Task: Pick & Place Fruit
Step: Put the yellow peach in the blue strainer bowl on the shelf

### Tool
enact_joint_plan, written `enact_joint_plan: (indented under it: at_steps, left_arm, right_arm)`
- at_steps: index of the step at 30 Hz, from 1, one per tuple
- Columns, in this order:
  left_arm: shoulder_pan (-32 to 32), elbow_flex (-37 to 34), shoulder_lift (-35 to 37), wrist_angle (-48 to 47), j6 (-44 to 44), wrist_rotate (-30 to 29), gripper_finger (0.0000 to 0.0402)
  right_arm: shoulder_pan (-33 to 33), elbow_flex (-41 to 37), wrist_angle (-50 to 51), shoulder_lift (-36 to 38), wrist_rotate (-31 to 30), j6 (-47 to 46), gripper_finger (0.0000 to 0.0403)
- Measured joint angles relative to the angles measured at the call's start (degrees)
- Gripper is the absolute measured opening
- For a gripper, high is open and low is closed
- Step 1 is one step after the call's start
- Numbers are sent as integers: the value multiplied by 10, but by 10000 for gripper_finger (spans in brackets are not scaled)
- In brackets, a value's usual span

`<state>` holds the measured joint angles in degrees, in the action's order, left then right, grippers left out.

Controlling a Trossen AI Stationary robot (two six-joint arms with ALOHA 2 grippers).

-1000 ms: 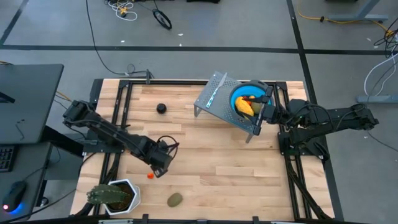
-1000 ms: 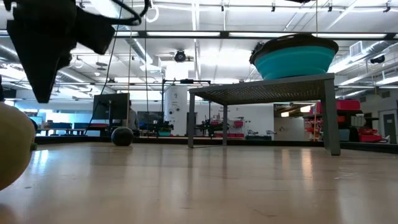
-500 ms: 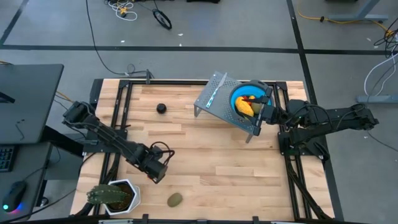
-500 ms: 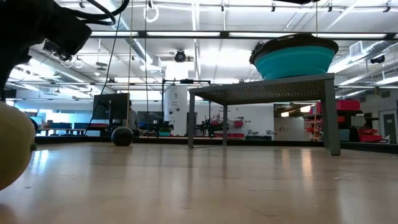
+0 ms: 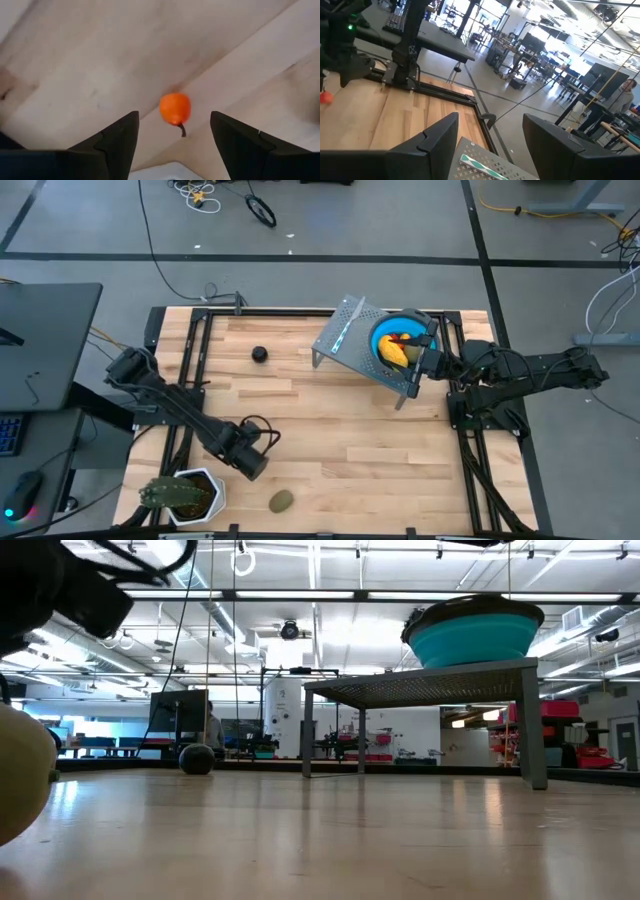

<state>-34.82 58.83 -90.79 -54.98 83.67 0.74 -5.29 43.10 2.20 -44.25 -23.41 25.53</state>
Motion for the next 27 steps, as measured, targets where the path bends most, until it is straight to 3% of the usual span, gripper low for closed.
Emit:
enact_joint_plan:
  at_steps: [4, 12, 18, 27]
  left_arm:
    - [2, 0, -13, 8, 4, 35, 257]
    - [-9, -1, -19, 31, 17, 11, 257]
    - [-15, -32, -31, 55, 43, 36, 257]
    - [-19, -62, -32, 117, 45, 17, 257]
  right_arm:
    - [0, 0, 0, 0, 0, -1, 233]
    - [0, 0, -2, 0, 1, -5, 233]
    - [0, 0, -2, 0, 1, -6, 233]
    - [0, 0, -2, 0, 1, -6, 233]
